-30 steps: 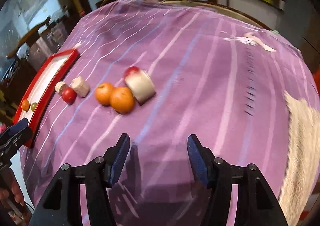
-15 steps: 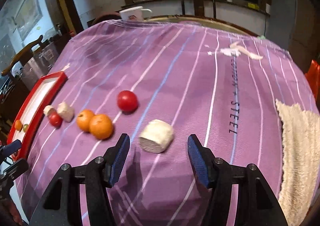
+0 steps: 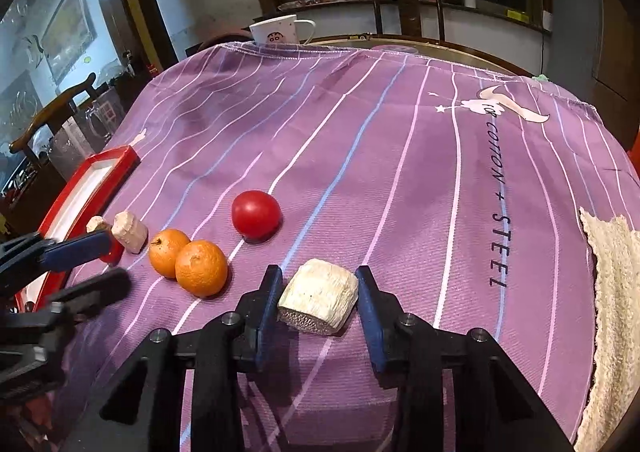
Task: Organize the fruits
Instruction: 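Grasp a pale wooden block with the right tool while the left tool grasps a tangerine, then release the tangerine into the tray with the left tool while the right tool drops the block there, then grasp two small pale wooden blocks together with the right tool, then carry the two blocks toward the tray with the right tool while the left tool grasps the red tomato, then release the blocks into the tray with the right tool while the left tool drops the tomato there, then move both tools back over the cloth toward a pale block and a tangerine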
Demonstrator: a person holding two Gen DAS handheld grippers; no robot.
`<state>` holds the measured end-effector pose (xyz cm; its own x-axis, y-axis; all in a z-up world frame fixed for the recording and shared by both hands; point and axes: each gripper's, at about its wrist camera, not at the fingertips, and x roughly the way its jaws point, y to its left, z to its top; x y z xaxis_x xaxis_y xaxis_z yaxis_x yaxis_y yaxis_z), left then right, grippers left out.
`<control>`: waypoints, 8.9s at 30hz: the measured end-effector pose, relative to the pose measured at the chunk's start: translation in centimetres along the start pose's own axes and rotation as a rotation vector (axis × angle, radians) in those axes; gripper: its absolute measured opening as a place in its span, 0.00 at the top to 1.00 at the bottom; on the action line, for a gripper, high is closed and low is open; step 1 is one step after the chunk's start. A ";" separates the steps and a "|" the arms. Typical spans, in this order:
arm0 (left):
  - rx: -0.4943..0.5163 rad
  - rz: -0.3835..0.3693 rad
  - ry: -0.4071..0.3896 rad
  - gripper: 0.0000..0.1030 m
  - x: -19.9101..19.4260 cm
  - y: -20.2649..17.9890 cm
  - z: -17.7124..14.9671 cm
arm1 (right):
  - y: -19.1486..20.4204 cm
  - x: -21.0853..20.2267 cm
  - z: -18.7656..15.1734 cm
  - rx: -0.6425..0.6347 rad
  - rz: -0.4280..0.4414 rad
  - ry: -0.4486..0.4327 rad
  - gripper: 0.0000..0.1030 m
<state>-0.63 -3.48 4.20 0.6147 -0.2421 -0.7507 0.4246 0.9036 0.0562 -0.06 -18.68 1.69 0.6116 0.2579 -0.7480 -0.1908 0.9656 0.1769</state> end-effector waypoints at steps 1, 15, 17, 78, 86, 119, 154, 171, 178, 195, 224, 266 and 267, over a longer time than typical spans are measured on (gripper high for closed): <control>0.017 0.002 0.012 0.60 0.5 -0.1 0.1 | -0.1 0.0 0.0 0.003 0.004 -0.001 0.61; 0.194 -0.060 0.153 0.63 4.8 0.4 1.0 | -0.7 0.2 -0.2 0.003 0.037 0.008 0.60; 0.224 -0.044 0.140 0.63 5.1 -0.2 1.4 | -0.9 0.2 -0.2 0.006 0.040 0.008 0.60; -0.637 0.315 -0.065 0.29 -13.6 27.2 -10.2 | 30.8 5.0 3.7 -0.368 0.330 0.080 0.53; -0.668 0.181 -0.224 0.20 -18.2 20.9 -12.1 | 20.4 4.6 7.0 -0.195 0.118 0.054 0.46; -0.528 0.071 -0.079 0.20 -12.3 10.7 -11.0 | 6.2 -3.5 -2.4 -0.054 0.066 0.127 0.51; -0.376 0.109 0.084 0.20 -4.1 5.6 -8.3 | 1.7 -3.0 -3.2 0.100 0.189 -0.001 0.47; -0.240 0.128 0.071 0.39 -0.5 4.4 -6.1 | 5.6 -0.1 -2.0 -0.039 0.112 0.071 0.60; -0.258 0.121 0.059 0.72 -1.4 4.7 -6.5 | 6.1 -0.6 -2.1 -0.068 0.088 0.064 0.68; -0.628 0.265 -0.104 0.71 -12.6 16.7 -13.1 | 14.2 -4.4 -1.8 -0.177 0.217 0.011 0.68; -0.803 0.289 -0.133 0.46 -13.4 24.3 -18.7 | 31.9 3.7 -2.9 -0.356 0.347 0.143 0.64; -0.222 0.460 -0.090 0.24 -14.2 0.6 -8.7 | 8.5 -10.8 -6.8 0.202 0.195 -0.160 0.50; -0.213 0.459 -0.090 0.24 -14.2 0.3 -8.7 | 8.2 -11.0 -6.9 0.206 0.195 -0.162 0.50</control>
<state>-14.99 3.27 9.16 0.7645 0.1757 -0.6202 -0.0420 0.9737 0.2242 -13.60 -13.79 6.95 0.6963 0.4248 -0.5786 -0.1670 0.8798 0.4450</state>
